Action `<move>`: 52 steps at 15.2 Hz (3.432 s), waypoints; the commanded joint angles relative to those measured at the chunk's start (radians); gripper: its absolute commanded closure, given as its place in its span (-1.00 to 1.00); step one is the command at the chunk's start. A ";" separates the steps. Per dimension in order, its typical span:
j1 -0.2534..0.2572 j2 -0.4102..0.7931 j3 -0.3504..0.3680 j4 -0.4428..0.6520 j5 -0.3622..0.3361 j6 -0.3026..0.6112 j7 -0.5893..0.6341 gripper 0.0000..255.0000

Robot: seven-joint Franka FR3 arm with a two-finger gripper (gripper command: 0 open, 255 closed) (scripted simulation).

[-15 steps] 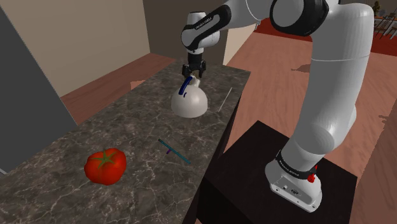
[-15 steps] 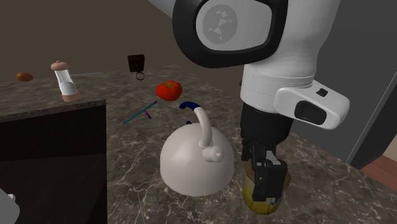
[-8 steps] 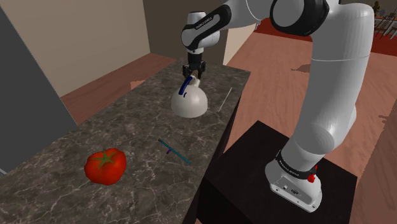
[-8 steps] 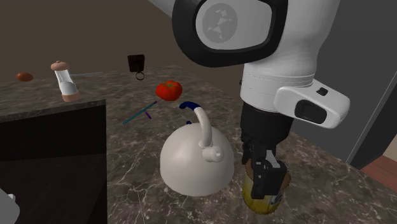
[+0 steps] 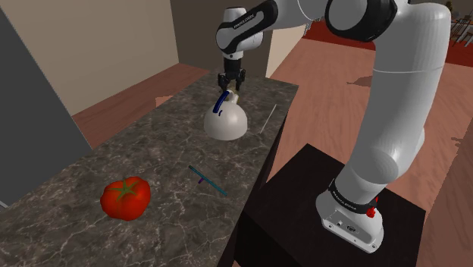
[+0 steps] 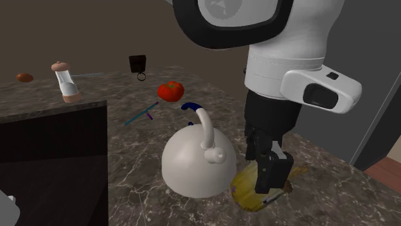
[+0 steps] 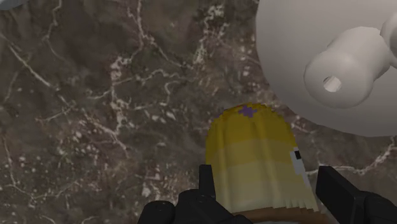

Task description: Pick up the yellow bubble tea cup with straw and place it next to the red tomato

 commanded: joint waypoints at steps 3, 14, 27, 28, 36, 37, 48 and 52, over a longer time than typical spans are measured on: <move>0.001 -0.022 0.000 0.024 -0.001 -0.046 0.002 1.00; 0.001 -0.066 0.000 0.111 -0.003 -0.178 0.004 1.00; 0.001 -0.088 -0.001 0.257 -0.004 -0.344 0.006 1.00; 0.001 -0.088 -0.001 0.270 -0.004 -0.358 0.006 1.00; 0.000 -0.078 -0.001 0.391 -0.004 -0.470 0.007 1.00; 0.000 -0.077 -0.001 0.403 -0.004 -0.479 0.007 1.00; 0.127 -0.304 0.090 0.068 -0.009 -0.370 0.224 1.00; 0.171 -0.356 0.133 -0.007 -0.004 -0.346 0.309 1.00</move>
